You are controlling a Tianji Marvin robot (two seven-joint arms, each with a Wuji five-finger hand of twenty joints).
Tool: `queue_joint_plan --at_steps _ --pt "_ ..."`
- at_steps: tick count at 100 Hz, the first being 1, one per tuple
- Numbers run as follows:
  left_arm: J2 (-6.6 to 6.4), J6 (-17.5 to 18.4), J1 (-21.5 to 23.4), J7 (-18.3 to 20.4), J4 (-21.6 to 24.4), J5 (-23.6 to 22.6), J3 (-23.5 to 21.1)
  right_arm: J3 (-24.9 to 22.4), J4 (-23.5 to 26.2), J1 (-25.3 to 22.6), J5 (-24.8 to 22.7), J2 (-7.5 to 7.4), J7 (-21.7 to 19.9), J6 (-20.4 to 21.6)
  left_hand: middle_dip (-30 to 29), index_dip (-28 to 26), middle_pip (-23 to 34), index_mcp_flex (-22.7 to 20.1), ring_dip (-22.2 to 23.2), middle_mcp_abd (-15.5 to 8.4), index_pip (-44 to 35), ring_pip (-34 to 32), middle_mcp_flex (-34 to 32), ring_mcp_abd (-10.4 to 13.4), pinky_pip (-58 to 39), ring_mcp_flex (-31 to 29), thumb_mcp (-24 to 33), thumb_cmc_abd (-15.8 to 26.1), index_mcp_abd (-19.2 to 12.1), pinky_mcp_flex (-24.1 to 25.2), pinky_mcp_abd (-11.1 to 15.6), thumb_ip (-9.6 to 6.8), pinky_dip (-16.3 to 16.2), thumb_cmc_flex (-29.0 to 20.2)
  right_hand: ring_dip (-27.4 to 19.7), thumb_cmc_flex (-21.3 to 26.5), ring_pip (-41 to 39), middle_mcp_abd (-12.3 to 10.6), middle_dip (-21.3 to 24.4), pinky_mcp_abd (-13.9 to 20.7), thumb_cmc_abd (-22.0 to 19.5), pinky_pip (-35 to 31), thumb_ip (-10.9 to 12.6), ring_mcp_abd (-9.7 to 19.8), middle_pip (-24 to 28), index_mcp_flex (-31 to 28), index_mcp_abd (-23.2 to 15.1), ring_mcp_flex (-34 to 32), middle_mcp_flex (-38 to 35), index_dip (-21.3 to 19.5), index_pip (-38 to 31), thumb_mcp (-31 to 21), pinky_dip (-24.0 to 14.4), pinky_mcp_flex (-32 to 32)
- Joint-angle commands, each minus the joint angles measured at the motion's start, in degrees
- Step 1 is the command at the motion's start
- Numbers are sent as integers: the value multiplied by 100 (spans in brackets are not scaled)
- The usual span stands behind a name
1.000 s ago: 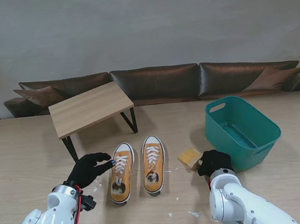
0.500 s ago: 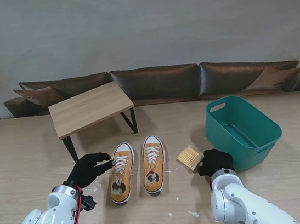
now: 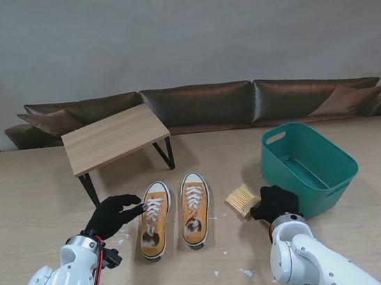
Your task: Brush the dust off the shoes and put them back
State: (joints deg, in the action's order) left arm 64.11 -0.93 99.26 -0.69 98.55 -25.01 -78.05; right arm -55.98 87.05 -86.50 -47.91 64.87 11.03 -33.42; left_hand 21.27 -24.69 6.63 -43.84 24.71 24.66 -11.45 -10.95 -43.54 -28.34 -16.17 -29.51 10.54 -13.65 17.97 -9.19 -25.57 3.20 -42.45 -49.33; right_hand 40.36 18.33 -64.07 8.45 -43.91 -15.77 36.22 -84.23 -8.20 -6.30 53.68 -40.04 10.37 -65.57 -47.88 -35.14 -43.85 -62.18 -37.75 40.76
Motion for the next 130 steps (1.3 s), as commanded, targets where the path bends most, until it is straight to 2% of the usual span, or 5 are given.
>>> queue_joint_plan --at_steps 1,32,67,102,130 --pt "7 10 14 110 10 11 -7 -16 47 -72 30 60 18 62 -26 -26 -2 -92 39 51 0 94 -2 -32 175 212 -176 279 62 68 13 -171 -99 -141 -33 -257 7 95 71 -178 -10 20 188 -96 -55 -92 42 -193 -37 41 51 134 -97 47" --pt "3 7 -1 134 -3 26 4 -417 594 -499 542 190 376 374 -26 -24 -4 -75 37 59 8 99 1 -17 178 220 -175 271 63 73 15 -171 -97 -150 -102 -309 226 134 181 -277 -147 37 213 -263 -248 -224 -73 -261 -226 78 136 158 -75 112" --pt "-4 12 -28 165 -25 25 32 -855 1289 -957 1112 240 478 1158 -29 -18 -9 -56 34 43 18 103 14 -16 177 224 -179 270 55 72 18 -169 -98 -147 -561 -338 1787 211 812 -547 -295 794 248 -714 -1273 -113 -403 494 32 89 504 392 5 -530" --pt "-21 -30 -195 278 -97 75 202 -1112 1139 -1093 1752 206 304 2512 -34 -7 -19 -7 34 52 40 106 48 -22 177 234 -175 257 30 74 18 -169 -98 -156 -1305 -310 3695 86 1474 -685 -492 2279 294 -880 -2313 276 -863 1612 757 240 1176 571 467 -1607" --pt "-52 -122 -385 436 -54 55 484 -1094 932 -1006 1932 189 176 2838 -54 22 -67 160 10 -15 108 167 233 58 197 372 -166 135 -87 141 89 -162 -96 -178 -1456 -337 4086 32 1622 -641 -534 2618 285 -878 -2492 425 -1064 1904 962 358 1425 710 511 -1898"
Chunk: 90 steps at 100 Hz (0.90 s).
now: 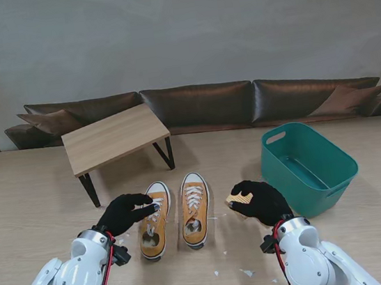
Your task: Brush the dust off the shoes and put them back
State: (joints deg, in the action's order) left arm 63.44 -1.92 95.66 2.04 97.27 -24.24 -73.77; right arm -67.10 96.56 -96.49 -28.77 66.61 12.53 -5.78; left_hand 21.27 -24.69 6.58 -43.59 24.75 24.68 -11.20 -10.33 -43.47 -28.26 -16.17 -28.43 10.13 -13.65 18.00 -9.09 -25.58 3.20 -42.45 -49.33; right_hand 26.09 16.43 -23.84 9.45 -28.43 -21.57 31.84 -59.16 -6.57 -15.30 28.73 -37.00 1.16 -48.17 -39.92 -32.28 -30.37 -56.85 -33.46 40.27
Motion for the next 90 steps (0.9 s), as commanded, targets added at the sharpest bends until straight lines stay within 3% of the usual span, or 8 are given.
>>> queue_joint_plan --at_steps 1,28,30,35,61,69,81,90 --pt "14 -25 -30 168 79 -28 68 17 -21 -4 21 16 33 81 -54 25 -62 146 4 -27 87 112 231 49 198 279 -123 122 -104 137 98 -161 -97 -182 -29 -145 62 -65 75 -60 -95 111 123 22 3 117 -139 161 166 73 77 176 79 -1845" --pt "-112 -160 37 504 469 -665 317 27 -115 78 108 88 300 128 -70 58 -102 437 -21 -237 154 210 586 275 220 533 33 -337 -557 317 313 -158 -128 -227 8 -118 -1 76 77 -124 -103 87 132 -5 63 -12 -43 56 -33 80 28 122 14 -1775" --pt "-123 -166 48 531 498 -740 333 28 -119 80 114 91 308 130 -26 68 -100 463 -3 -244 105 201 585 294 221 537 611 -485 -602 323 329 -78 -157 37 10 -116 -1 83 78 -127 -107 87 131 -14 61 -15 -35 58 -30 83 29 115 11 -1774" --pt "-150 -164 67 570 552 -956 383 32 -124 85 120 93 317 134 104 56 12 422 66 -239 63 105 496 339 183 488 927 -656 -739 272 358 -39 -192 111 14 -125 -8 89 78 -128 -114 86 128 -15 64 -25 -24 48 -38 87 28 112 3 -1772" --pt "-245 -236 122 706 721 -1814 686 -31 95 -67 79 59 213 123 1565 -100 449 30 1150 -342 -235 -913 484 532 -197 581 2290 -1331 -1392 150 614 158 -962 175 33 -132 -39 96 78 -133 -133 61 126 -4 65 -41 -21 10 -68 102 27 101 -44 -1745" --pt "-244 -249 75 671 665 -1871 791 -39 125 -92 76 53 188 105 1751 -108 481 -95 1284 -365 -301 -1078 533 562 -204 692 2475 -1446 -1536 221 691 171 -1104 100 37 -141 -46 93 76 -132 -140 55 125 -13 69 -38 -22 7 -76 105 29 101 -52 -1740" --pt "-241 -254 -71 652 522 -1803 957 -40 134 -100 76 49 160 65 1974 -351 484 -200 1485 -382 -473 -1331 668 644 -185 1005 2497 -1603 -1683 390 863 370 -1310 -179 43 -139 -58 109 76 -133 -146 47 125 -3 69 -42 -16 -3 -83 107 26 96 -63 -1732" --pt "-238 -223 -210 622 364 -1823 1092 -35 130 -92 89 52 157 23 2138 -386 539 -279 1700 -390 -498 -1567 731 661 -220 1193 2532 -1668 -1797 432 956 400 -1449 -305 47 -137 -64 109 77 -130 -146 49 125 -8 69 -43 -14 -1 -83 109 25 92 -68 -1737"
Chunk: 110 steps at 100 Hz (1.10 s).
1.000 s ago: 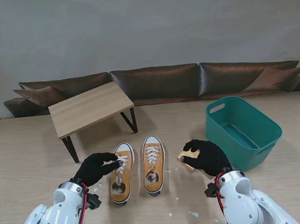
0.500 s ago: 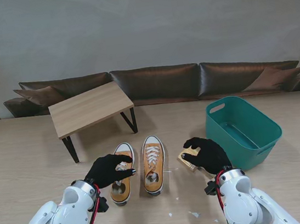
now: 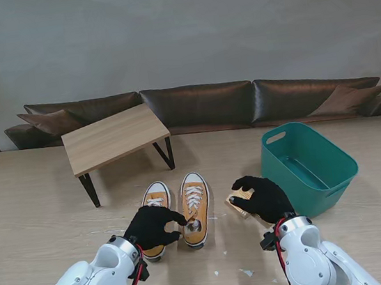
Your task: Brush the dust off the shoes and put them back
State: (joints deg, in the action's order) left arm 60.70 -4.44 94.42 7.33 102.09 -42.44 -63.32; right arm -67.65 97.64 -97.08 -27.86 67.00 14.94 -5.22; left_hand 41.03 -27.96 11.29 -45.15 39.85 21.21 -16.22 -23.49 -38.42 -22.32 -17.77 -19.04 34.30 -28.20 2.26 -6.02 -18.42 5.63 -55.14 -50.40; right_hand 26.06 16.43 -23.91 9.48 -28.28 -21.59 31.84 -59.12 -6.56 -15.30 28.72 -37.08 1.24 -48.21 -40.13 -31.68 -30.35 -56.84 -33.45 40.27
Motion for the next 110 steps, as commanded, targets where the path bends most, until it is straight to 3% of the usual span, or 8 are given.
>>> queue_joint_plan --at_steps 1,25,65,87,110 --pt "39 34 -106 82 -140 1 65 21 23 -34 0 14 -83 -36 193 -47 73 -129 241 -37 13 -309 243 65 -71 294 130 -210 -235 140 250 161 -215 -214 50 -135 -57 106 61 -127 -150 44 125 -11 70 -40 -22 4 -63 49 21 90 -70 -1737" --pt "87 43 -512 -93 -619 192 435 16 31 -39 38 13 -113 -71 475 120 153 -244 478 5 37 -664 311 31 -53 529 246 -173 -376 279 347 146 -406 -438 56 -136 -70 106 64 -136 -162 42 125 -23 68 -60 -25 -5 -67 53 14 81 -81 -1736" --pt "9 -34 -679 373 -582 265 613 13 33 -32 65 8 -168 -137 800 51 192 -438 584 -47 -254 -819 653 130 21 853 217 -506 -460 481 500 258 -494 -323 58 -137 -82 125 64 -143 -178 44 124 -19 70 -121 13 -21 -85 61 8 71 -88 -1741" --pt "58 -137 -852 131 -851 204 811 18 31 -30 95 9 -183 -150 941 -26 271 -514 650 5 -440 -926 751 93 -4 964 177 -572 -391 529 541 308 -554 -330 59 -139 -86 133 65 -145 -187 45 125 -26 70 -123 24 -23 -87 64 12 68 -90 -1745" --pt "68 -223 -1114 75 -1126 108 1090 13 34 -30 113 2 -233 -183 1284 -77 453 -573 820 16 -1315 -1167 899 72 -75 1141 -434 -504 -435 635 621 195 -880 -696 59 -141 -89 153 67 -142 -200 46 125 -32 67 -145 59 -25 -79 64 8 76 -90 -1746"
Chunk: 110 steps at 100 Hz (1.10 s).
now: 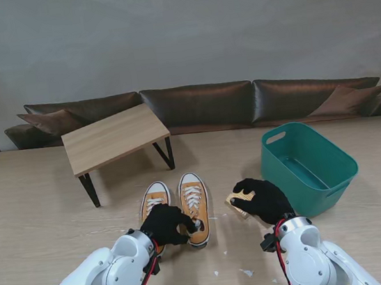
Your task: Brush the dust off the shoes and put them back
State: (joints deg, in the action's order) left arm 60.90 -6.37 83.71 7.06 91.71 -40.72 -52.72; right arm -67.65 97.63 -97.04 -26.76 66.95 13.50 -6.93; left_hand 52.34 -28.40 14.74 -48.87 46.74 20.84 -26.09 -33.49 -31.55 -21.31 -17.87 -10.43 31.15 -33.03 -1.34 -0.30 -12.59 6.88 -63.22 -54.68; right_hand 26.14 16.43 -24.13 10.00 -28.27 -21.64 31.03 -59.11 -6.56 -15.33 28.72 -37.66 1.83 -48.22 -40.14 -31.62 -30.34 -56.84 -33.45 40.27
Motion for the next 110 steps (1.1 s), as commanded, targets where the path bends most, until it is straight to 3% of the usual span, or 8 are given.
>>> queue_joint_plan --at_steps 1,28,33,37,47,65,82,110 --pt "48 -31 -52 97 -98 -76 40 13 34 -34 3 7 -90 -13 196 -27 133 -199 148 50 -406 -196 228 -31 -73 292 0 -92 -79 68 43 96 -120 -246 52 -142 -67 101 67 -138 -121 46 125 -33 67 -85 3 -24 -77 59 8 75 -90 -1746" --pt "105 -8 -245 -201 -367 -157 220 15 40 -41 2 6 -94 -25 514 -482 616 -562 259 55 -1607 -519 268 -68 -107 292 317 -135 -23 34 16 149 -333 -187 52 -146 -71 96 67 -135 -136 42 128 -21 75 -73 51 -24 -72 61 12 71 -93 -1746" --pt "121 4 -285 -270 -428 -148 253 15 40 -41 5 8 -89 -28 548 -530 688 -558 266 62 -1815 -564 257 -82 -109 267 117 -50 5 2 -4 122 -354 -262 53 -146 -75 98 66 -136 -143 38 129 -33 78 -69 59 -30 -74 62 12 68 -94 -1742" --pt "134 18 -319 -322 -476 -141 278 16 40 -42 7 9 -85 -30 579 -523 749 -538 266 61 -1876 -597 257 -86 -105 260 439 -207 14 -14 -12 201 -362 -160 53 -147 -76 105 67 -142 -149 37 130 -36 78 -73 63 -29 -73 61 9 63 -95 -1743" --pt "170 80 -409 -466 -605 -102 329 16 38 -40 14 11 -82 -33 645 -533 861 -515 285 64 -1995 -675 225 -112 -114 208 245 1 80 -68 -55 118 -370 -339 53 -154 -79 105 68 -137 -171 36 128 -21 81 -66 92 -31 -75 63 9 65 -94 -1745" --pt "209 304 -577 -652 -810 -90 383 13 34 -41 25 15 -70 -30 698 -736 1050 -521 316 61 -2310 -849 111 -160 -155 80 1032 -156 224 -228 -96 236 -367 88 54 -166 -85 116 70 -137 -215 28 132 -33 85 -75 135 -33 -77 64 -2 69 -95 -1740" --pt "230 604 -792 -792 -1029 -133 449 11 30 -43 62 22 -59 -35 705 -1314 1241 -542 284 12 -2541 -1066 -70 -183 -214 -128 2251 -395 438 -501 -155 539 -319 614 52 -163 -86 135 72 -138 -300 21 137 -46 86 -75 193 -26 -73 69 -5 74 -95 -1739" --pt "249 1110 -1174 -796 -1251 -47 503 -3 37 -51 121 24 -88 -45 675 -1789 1367 -543 242 -89 -2810 -1205 -219 -138 -270 -323 2549 -405 624 -741 -122 698 -259 824 50 -159 -91 154 79 -149 -389 15 145 -71 86 -77 231 -21 -64 82 -3 95 -90 -1740"
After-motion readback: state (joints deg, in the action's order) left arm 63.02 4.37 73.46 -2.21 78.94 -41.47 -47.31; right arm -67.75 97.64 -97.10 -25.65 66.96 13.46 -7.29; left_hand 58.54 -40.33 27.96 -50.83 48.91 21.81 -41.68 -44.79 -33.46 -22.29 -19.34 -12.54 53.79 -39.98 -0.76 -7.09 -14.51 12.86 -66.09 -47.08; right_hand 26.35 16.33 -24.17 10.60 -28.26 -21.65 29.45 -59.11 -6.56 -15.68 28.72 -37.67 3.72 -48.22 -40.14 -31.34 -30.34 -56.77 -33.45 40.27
